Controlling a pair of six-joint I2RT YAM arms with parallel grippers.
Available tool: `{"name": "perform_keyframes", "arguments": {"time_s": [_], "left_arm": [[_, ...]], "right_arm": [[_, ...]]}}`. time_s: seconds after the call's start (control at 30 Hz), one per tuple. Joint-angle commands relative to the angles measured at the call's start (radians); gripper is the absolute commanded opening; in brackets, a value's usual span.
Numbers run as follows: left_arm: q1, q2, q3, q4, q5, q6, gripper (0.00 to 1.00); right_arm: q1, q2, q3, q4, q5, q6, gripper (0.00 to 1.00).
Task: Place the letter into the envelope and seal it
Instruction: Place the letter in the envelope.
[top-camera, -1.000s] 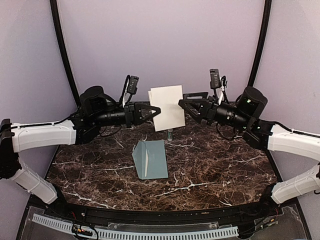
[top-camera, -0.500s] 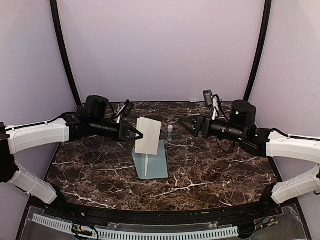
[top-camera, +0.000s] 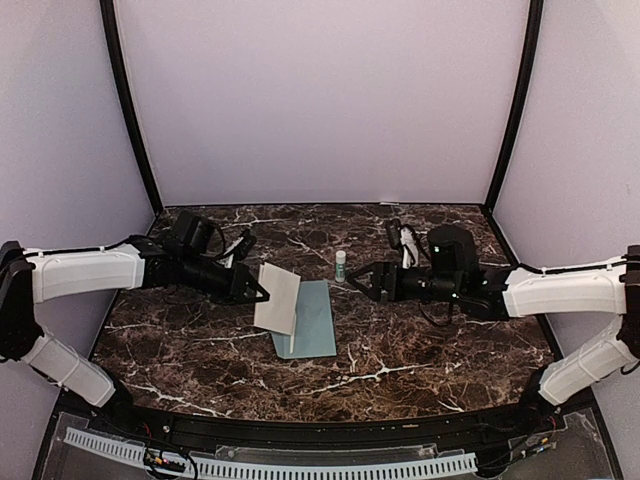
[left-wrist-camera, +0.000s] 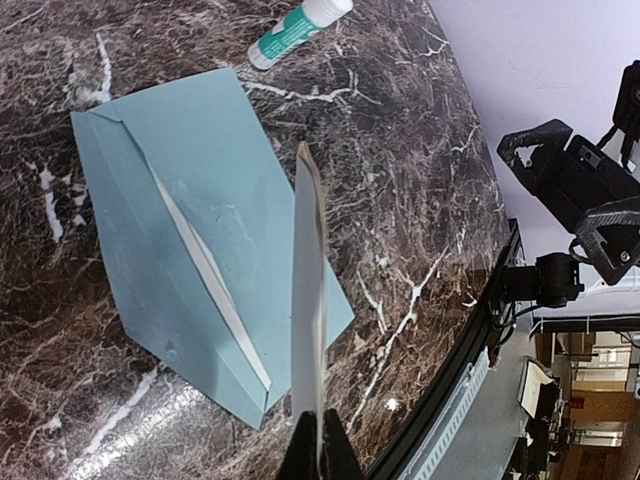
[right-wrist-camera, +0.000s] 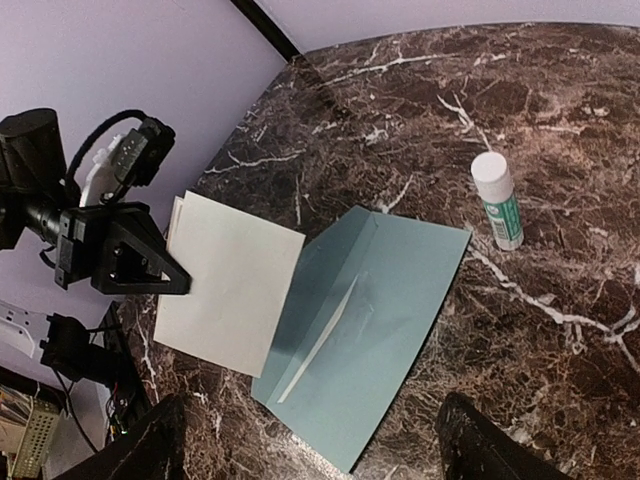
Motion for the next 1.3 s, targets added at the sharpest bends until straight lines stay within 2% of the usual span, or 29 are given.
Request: {"name": "perform_keyframes", "arguments": {"time_s": [0.0, 0.77, 1.27], "left_arm": [[0.026, 0.026, -0.036, 0.026, -0.002, -0.018, 0.0], [0.077, 0.11, -0.091, 0.081, -0.063, -0.07, 0.0], [0.081, 0.137, -0.13, 0.121, -0.072, -0.104, 0.0]], "right_arm": [[0.015, 0.063, 0.013, -0.001, 0.017, 0.034, 0.83], [0.044, 0.37, 0.121, 0.027, -0.047, 0.113, 0.76], [0.059, 0.481, 0.18, 0.03, -0.068, 0.14, 0.73]]}}
